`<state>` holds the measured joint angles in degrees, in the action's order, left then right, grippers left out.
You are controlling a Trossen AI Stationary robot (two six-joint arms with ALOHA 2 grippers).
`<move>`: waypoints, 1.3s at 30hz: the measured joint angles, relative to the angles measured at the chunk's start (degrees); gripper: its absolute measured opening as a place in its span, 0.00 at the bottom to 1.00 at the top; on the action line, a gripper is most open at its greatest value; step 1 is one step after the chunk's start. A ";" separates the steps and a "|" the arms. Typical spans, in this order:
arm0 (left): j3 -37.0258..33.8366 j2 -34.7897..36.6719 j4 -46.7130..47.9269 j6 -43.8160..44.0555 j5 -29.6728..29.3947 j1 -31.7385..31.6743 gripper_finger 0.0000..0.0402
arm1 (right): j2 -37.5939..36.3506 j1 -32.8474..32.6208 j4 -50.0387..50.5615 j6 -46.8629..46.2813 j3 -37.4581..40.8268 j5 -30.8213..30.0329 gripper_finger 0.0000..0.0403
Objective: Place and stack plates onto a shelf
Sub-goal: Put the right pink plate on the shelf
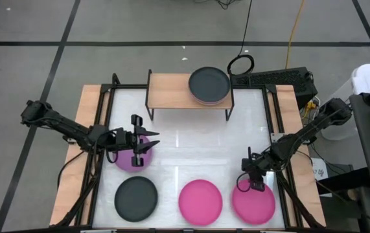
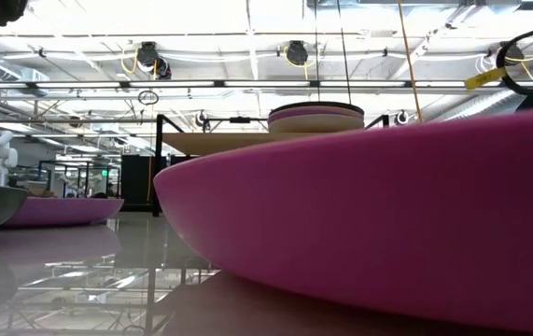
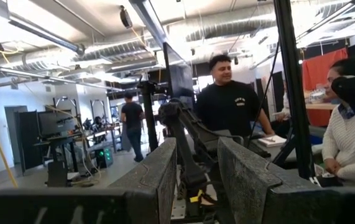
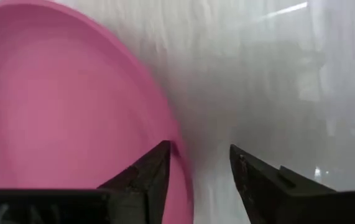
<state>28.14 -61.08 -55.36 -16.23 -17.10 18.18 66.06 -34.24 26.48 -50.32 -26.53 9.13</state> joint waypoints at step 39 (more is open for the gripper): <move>0.00 -0.07 1.65 4.44 -2.01 -3.10 0.31 | -19.98 5.13 -5.72 12.30 -10.04 -25.01 0.00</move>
<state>28.14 -61.14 -53.71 -11.79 -19.11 15.07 46.08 -29.11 20.76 -38.03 -36.57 -15.89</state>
